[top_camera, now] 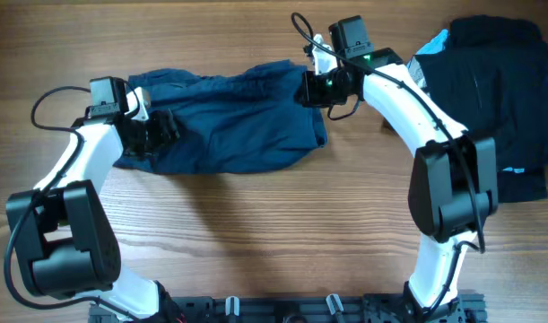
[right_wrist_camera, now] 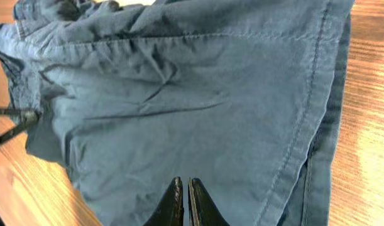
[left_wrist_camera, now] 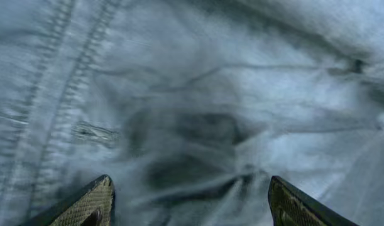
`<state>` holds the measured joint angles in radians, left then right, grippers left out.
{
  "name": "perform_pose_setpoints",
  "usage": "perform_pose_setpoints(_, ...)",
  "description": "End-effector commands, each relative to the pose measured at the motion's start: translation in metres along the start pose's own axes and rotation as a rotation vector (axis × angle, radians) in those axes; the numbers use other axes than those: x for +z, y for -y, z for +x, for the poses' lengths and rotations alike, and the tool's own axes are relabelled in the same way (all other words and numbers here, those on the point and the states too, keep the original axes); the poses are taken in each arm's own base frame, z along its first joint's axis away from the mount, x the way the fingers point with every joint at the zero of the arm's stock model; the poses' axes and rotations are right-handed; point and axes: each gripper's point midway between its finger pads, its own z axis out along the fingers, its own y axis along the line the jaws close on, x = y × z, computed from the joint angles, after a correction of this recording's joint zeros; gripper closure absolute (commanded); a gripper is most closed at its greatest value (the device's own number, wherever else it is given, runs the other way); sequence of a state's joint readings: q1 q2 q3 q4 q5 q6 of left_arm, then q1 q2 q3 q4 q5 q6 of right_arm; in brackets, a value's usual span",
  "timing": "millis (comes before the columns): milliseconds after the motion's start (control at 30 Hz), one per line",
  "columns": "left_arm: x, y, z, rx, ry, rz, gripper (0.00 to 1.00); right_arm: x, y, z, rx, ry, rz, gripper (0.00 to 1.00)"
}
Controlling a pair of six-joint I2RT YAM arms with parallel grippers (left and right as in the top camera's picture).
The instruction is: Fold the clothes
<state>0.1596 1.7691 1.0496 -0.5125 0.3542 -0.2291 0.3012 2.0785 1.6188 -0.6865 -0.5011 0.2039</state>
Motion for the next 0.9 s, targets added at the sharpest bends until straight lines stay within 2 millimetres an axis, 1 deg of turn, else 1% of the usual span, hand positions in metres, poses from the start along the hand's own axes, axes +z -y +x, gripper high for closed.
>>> perform_pose_setpoints(0,-0.016,0.023,-0.009,0.018,-0.018,0.081,0.24,0.030,0.016,0.015,0.052,-0.065,-0.007,0.96)
perform_pose_setpoints(33,-0.026,0.027,-0.018,0.015,-0.015,0.071,0.24,0.039,0.022,0.021,0.066,-0.090,-0.003,0.96)
perform_pose_setpoints(100,-0.041,0.028,-0.031,0.013,0.004,0.038,0.25,0.049,0.029,0.026,0.076,-0.107,0.001,0.96)
perform_pose_setpoints(133,-0.046,0.027,-0.037,0.011,0.017,0.022,0.25,0.051,0.031,0.026,0.077,-0.109,0.007,0.96)
perform_pose_setpoints(167,-0.053,0.022,-0.045,0.005,0.037,-0.004,0.25,0.055,0.038,0.026,0.077,-0.107,0.030,0.96)
perform_pose_setpoints(233,-0.062,0.011,-0.057,-0.021,0.071,-0.020,0.42,0.057,0.050,0.024,0.076,-0.094,0.080,0.96)
perform_pose_setpoints(300,-0.067,-0.004,-0.063,-0.056,0.087,-0.031,0.52,0.056,0.054,0.022,0.074,-0.086,0.085,0.96)
perform_pose_setpoints(333,-0.070,-0.015,-0.067,-0.061,0.100,-0.038,0.66,0.057,0.058,0.022,0.076,-0.084,0.086,0.96)
perform_pose_setpoints(367,-0.074,-0.024,-0.071,-0.068,0.114,-0.045,0.82,0.059,0.061,0.023,0.082,-0.090,0.092,0.96)
perform_pose_setpoints(400,-0.075,-0.028,-0.073,-0.060,0.122,-0.048,0.92,0.062,0.065,0.026,0.086,-0.099,0.101,0.96)
perform_pose_setpoints(433,-0.077,-0.032,-0.075,-0.032,0.130,-0.052,0.96,0.064,0.067,0.029,0.090,-0.108,0.107,0.96)
perform_pose_setpoints(500,-0.079,-0.037,-0.077,0.029,0.136,-0.061,0.96,0.073,0.073,0.037,0.106,-0.137,0.112,0.96)
perform_pose_setpoints(567,-0.082,-0.046,-0.080,0.020,0.147,-0.082,0.96,0.077,0.077,0.043,0.117,-0.157,0.116,0.96)
perform_pose_setpoints(667,-0.084,-0.065,-0.084,-0.026,0.156,-0.098,0.96,0.077,0.077,0.046,0.121,-0.167,0.118,0.96)
perform_pose_setpoints(767,-0.077,-0.098,-0.084,-0.139,0.146,-0.105,0.95,0.076,0.079,0.049,0.125,-0.177,0.132,0.96)
perform_pose_setpoints(867,-0.062,-0.115,-0.083,-0.230,0.118,0.023,0.91,0.076,0.081,0.049,0.126,-0.176,0.144,0.96)
